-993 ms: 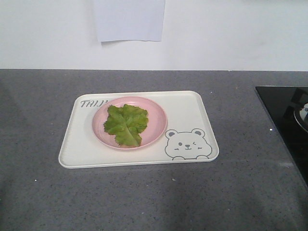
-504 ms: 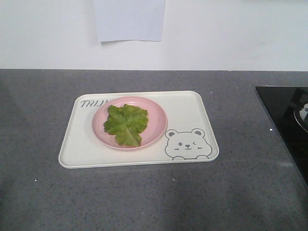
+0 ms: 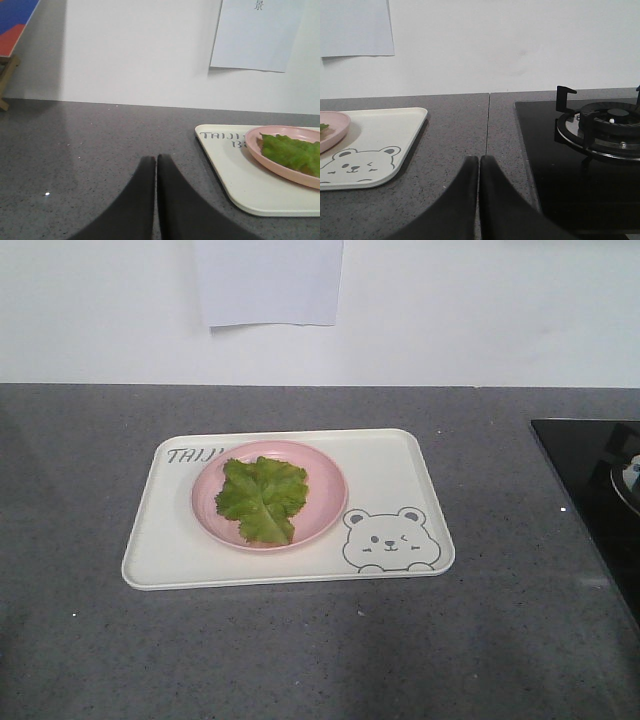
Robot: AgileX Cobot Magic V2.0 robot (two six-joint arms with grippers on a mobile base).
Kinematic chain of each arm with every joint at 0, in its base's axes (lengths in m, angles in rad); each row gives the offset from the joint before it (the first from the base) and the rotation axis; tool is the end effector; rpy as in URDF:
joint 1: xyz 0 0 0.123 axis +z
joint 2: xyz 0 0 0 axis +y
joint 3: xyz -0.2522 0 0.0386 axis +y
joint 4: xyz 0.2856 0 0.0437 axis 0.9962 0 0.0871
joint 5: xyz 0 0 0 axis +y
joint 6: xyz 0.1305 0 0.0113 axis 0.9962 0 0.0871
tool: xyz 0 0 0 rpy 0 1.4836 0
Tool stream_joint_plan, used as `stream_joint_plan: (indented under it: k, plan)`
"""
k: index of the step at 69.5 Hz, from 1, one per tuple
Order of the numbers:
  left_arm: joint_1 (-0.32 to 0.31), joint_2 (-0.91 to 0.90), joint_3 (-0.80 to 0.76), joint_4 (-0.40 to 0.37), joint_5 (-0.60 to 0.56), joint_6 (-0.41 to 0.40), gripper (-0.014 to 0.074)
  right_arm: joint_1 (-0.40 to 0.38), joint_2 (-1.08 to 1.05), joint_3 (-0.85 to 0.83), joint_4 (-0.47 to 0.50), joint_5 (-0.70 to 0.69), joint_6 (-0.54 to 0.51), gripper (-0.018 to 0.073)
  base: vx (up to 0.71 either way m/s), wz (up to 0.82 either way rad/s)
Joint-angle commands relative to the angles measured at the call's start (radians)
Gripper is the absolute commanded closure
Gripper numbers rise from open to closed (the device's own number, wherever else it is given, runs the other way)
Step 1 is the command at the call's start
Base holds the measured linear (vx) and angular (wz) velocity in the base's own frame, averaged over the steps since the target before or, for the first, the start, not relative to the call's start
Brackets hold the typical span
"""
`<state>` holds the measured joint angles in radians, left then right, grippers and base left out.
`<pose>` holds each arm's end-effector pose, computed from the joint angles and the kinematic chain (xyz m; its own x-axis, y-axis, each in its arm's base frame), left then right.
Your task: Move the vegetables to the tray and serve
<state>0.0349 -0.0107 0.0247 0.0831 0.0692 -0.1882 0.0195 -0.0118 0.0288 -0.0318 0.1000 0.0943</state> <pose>0.1644 0.0065 0.1990 0.0085 -0.1049 -0.9944 -0.0400 0.9937 -0.1051 0.1646 0.0028 0.1935 -0.0307 0.0620 -0.9976 -0.0144 0.9979 0.0625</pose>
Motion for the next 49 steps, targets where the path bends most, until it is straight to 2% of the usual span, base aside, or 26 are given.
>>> stream_joint_plan:
  k: [1,49]
  plan:
    - [0.004,-0.016,0.011,0.0,-0.078,0.0,0.0603,-0.009,-0.001,0.004,-0.004,-0.08,-0.008,0.056,0.0,0.0]
    - [0.004,-0.016,0.011,0.0,-0.078,0.0,0.0603,-0.009,-0.001,0.004,-0.004,-0.08,-0.008,0.056,0.0,0.0]
